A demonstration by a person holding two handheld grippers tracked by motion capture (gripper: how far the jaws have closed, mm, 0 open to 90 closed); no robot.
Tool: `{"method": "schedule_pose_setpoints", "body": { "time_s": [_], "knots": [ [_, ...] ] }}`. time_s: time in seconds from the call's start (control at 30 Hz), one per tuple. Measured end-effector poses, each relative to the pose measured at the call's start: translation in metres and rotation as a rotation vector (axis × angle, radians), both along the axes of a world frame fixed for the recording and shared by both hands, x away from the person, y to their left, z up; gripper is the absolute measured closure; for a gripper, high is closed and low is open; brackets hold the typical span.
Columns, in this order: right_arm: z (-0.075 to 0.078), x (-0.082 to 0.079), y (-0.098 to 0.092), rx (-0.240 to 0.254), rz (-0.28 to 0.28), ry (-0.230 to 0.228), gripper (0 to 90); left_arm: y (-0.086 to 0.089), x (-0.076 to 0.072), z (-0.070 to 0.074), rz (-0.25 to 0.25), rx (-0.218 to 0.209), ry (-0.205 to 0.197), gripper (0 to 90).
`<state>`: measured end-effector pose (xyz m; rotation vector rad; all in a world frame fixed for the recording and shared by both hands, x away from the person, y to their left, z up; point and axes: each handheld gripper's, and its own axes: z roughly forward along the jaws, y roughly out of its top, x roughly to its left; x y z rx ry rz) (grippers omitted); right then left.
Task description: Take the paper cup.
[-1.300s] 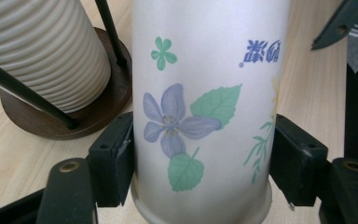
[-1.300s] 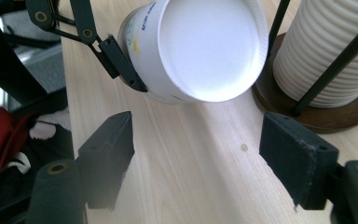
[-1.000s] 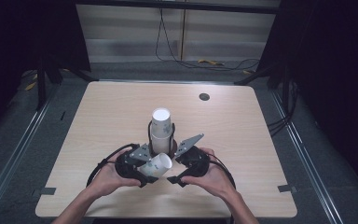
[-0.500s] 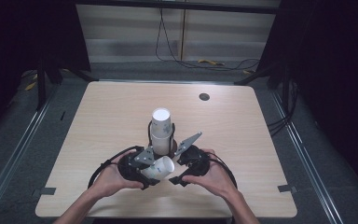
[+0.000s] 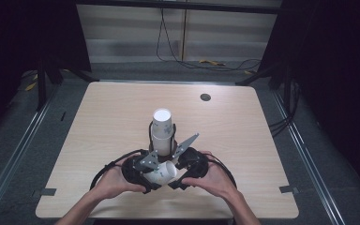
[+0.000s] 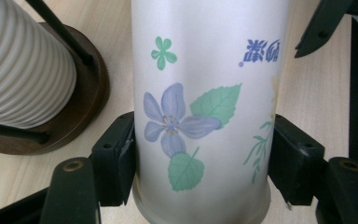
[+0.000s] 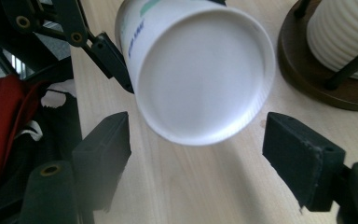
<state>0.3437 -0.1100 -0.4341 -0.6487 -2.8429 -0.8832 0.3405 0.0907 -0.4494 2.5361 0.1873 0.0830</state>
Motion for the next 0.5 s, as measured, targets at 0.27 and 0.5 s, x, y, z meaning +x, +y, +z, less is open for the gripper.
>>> {"method": "schedule_pose_setpoints", "body": {
  "time_s": [0.27,0.5],
  "knots": [
    [0.002,-0.002,0.003,0.009,0.029,-0.026,26.3,-0.008,-0.006,-0.002,-0.042,0.020,0.002,33.1],
    [0.004,-0.005,0.004,0.020,0.046,-0.019,30.4,-0.011,-0.010,-0.002,-0.055,0.023,-0.003,33.1]
  ]
}}
